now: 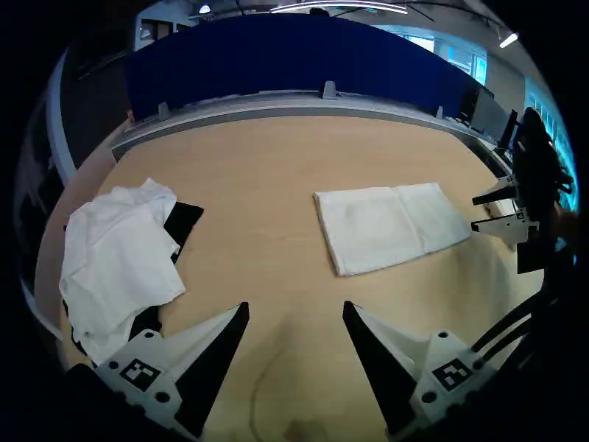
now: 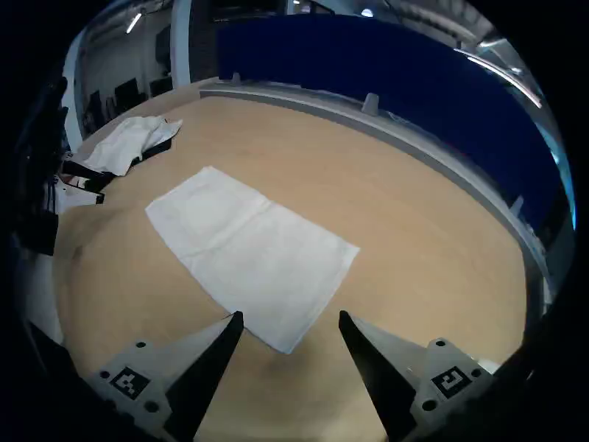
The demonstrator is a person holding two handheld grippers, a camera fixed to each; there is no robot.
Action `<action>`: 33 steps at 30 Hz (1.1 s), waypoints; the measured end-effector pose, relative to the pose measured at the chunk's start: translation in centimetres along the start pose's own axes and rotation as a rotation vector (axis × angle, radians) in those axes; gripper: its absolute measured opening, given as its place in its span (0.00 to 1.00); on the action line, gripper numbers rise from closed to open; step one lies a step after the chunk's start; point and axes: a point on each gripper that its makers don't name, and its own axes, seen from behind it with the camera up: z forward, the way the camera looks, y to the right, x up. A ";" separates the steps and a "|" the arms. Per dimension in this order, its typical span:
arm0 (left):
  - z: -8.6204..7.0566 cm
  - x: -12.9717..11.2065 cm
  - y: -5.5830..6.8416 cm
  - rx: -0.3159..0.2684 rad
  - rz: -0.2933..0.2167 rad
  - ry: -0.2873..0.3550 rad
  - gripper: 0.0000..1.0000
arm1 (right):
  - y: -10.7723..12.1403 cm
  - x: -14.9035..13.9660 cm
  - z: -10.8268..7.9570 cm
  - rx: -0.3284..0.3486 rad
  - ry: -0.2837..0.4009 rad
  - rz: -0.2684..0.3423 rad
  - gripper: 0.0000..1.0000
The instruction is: Fold towel
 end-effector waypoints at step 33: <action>-5.2 -3.9 -0.9 0.041 -0.046 0.007 0.94 | -0.3 -2.9 2.2 0.043 -0.084 -0.056 0.59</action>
